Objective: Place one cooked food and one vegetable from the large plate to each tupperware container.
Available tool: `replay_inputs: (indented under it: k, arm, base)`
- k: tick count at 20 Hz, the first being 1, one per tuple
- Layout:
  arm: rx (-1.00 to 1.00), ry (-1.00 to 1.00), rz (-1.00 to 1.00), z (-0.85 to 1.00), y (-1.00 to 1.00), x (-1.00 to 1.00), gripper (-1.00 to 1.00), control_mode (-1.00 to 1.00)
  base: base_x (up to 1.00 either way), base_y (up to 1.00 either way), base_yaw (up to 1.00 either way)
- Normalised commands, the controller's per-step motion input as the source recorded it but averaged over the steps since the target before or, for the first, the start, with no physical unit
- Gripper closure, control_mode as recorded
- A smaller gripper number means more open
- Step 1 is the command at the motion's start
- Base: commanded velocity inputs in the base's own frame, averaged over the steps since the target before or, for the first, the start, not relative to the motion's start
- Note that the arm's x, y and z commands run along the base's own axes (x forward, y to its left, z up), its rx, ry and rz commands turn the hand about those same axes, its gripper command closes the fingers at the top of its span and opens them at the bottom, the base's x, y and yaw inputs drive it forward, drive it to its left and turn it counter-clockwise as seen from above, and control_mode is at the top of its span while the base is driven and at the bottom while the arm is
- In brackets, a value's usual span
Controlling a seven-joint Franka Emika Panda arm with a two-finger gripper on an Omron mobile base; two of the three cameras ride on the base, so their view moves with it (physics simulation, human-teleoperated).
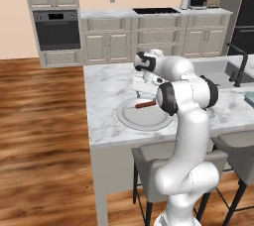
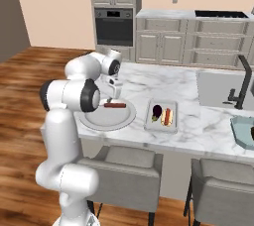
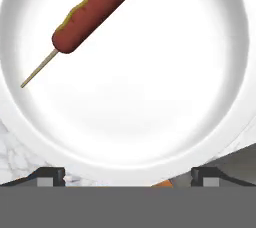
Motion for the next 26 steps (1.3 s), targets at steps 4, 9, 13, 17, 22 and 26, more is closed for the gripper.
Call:
replay_inputs:
  k: [4, 9, 13, 17, 22, 26]
  arm:
    - [-0.04, 0.02, -0.29, -0.13, -0.04, 0.64, -1.0, -1.0]
    - [-0.16, 0.0, -0.26, -0.22, -0.06, 0.41, -1.0, -1.0]
    - [-0.26, -0.02, -0.37, -0.6, -0.06, 0.23, -1.0, -1.0]
    - [-0.06, 0.03, -0.33, -0.34, -0.04, 0.09, -1.0, -1.0]
    - [0.01, 0.0, -0.1, -0.08, 0.0, 0.03, -1.0, -1.0]
    - [0.0, -0.15, -0.01, -0.39, 0.0, 0.18, -1.0, -1.0]
  base:
    - [0.0, 0.0, 0.0]
    - [0.0, 0.0, 0.0]
    - [0.0, 0.0, 0.0]
    - [0.0, 0.0, 0.0]
    - [0.0, 0.0, 0.0]
    - [0.0, 0.0, 0.0]
